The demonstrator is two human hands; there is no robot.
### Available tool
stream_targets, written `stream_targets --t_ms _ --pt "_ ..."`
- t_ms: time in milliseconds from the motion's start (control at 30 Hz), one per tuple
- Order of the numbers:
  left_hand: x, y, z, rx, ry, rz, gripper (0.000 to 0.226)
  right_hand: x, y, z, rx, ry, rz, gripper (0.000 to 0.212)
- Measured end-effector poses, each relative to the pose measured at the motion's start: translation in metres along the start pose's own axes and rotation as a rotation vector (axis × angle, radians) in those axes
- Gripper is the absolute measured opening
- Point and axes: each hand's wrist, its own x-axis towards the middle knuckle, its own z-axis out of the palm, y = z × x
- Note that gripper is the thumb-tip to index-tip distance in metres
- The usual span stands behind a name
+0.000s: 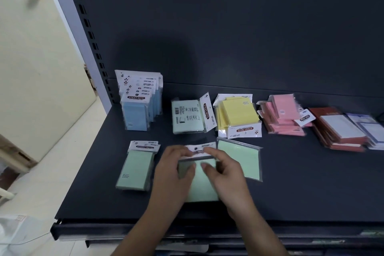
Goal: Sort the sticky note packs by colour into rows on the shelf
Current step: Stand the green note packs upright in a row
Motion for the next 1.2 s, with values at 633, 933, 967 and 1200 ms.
stream_targets --t_ms 633,933,967,1200 --pt "0.010 0.016 0.037 0.490 -0.394 0.149 0.043 0.020 0.025 -0.042 -0.889 0.236 -0.005 0.053" --pt "0.025 0.046 0.066 -0.211 -0.415 -0.538 0.038 0.006 0.021 -0.038 -0.994 0.177 0.003 0.066" --pt "0.027 0.052 0.064 -0.345 -0.386 -0.625 0.031 0.005 0.021 -0.040 -1.005 0.166 0.011 0.068" --pt "0.022 0.077 0.063 -0.803 -0.258 -0.629 0.020 -0.013 0.004 -0.064 -0.690 0.300 -0.189 0.041"
